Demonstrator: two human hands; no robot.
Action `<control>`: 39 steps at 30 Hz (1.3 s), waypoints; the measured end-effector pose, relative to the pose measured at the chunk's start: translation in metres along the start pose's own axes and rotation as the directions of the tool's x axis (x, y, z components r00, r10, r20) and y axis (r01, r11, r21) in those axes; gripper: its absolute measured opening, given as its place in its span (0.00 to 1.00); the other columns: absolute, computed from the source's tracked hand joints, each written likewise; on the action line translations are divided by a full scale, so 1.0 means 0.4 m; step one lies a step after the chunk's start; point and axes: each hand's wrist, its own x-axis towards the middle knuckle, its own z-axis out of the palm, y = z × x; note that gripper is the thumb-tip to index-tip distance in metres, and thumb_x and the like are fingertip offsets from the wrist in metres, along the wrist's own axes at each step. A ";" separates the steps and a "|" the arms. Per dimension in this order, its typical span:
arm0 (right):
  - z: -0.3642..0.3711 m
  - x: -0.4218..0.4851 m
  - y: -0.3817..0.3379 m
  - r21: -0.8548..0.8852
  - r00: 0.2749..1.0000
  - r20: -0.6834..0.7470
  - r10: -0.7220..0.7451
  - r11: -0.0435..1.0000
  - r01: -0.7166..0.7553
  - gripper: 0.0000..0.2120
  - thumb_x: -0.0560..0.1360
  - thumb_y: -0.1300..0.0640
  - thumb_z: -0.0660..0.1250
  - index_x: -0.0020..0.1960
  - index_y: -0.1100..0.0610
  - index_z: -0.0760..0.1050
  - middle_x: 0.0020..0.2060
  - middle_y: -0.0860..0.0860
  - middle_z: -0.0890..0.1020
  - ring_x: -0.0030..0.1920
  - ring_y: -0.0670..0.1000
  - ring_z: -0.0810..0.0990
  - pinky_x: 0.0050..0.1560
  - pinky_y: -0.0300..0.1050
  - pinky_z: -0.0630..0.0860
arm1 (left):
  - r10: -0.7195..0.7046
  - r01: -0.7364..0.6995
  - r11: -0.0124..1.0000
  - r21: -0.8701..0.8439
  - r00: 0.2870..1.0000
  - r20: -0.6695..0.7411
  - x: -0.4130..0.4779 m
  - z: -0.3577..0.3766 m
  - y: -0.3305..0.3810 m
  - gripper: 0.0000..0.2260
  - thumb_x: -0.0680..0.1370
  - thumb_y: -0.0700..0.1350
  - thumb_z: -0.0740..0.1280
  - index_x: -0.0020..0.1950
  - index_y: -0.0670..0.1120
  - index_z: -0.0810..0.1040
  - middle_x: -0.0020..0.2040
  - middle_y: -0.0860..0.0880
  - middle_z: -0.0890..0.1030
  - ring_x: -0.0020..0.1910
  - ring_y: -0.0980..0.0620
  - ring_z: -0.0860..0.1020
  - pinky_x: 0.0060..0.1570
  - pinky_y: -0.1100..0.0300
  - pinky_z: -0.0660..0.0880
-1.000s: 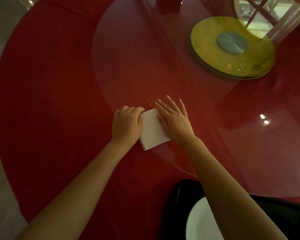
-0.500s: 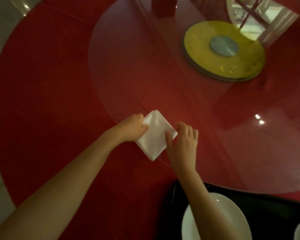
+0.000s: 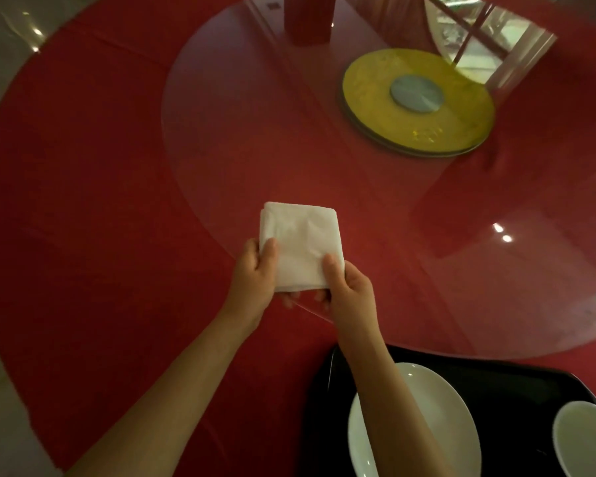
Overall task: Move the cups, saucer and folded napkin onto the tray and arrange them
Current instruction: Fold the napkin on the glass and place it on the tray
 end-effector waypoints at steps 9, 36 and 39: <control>-0.015 -0.076 0.033 0.276 0.993 -0.118 -0.029 0.959 0.061 0.19 0.79 0.52 0.59 0.30 0.53 0.72 0.21 0.45 0.71 0.22 0.43 0.66 0.23 0.33 0.64 | -0.088 0.074 0.973 -0.217 0.995 -0.056 -0.099 0.038 -0.015 0.09 0.78 0.54 0.57 0.45 0.50 0.72 0.35 0.50 0.75 0.22 0.61 0.74 0.17 0.66 0.67; -0.306 -0.389 0.061 -0.336 0.942 -0.255 -0.219 0.933 0.126 0.23 0.78 0.48 0.58 0.27 0.55 0.58 0.21 0.45 0.62 0.20 0.42 0.61 0.22 0.33 0.59 | 0.207 -0.179 0.964 0.196 0.969 -0.137 -0.545 0.179 -0.068 0.14 0.80 0.50 0.55 0.48 0.43 0.76 0.41 0.48 0.80 0.41 0.50 0.76 0.40 0.59 0.68; -0.311 -0.444 0.083 -0.269 0.913 -0.321 -0.252 0.948 0.167 0.24 0.78 0.51 0.58 0.25 0.55 0.60 0.20 0.45 0.63 0.20 0.42 0.62 0.21 0.32 0.59 | 0.202 -0.163 0.968 0.192 0.958 -0.203 -0.602 0.192 -0.079 0.15 0.80 0.49 0.55 0.45 0.41 0.77 0.39 0.48 0.78 0.38 0.51 0.75 0.36 0.61 0.65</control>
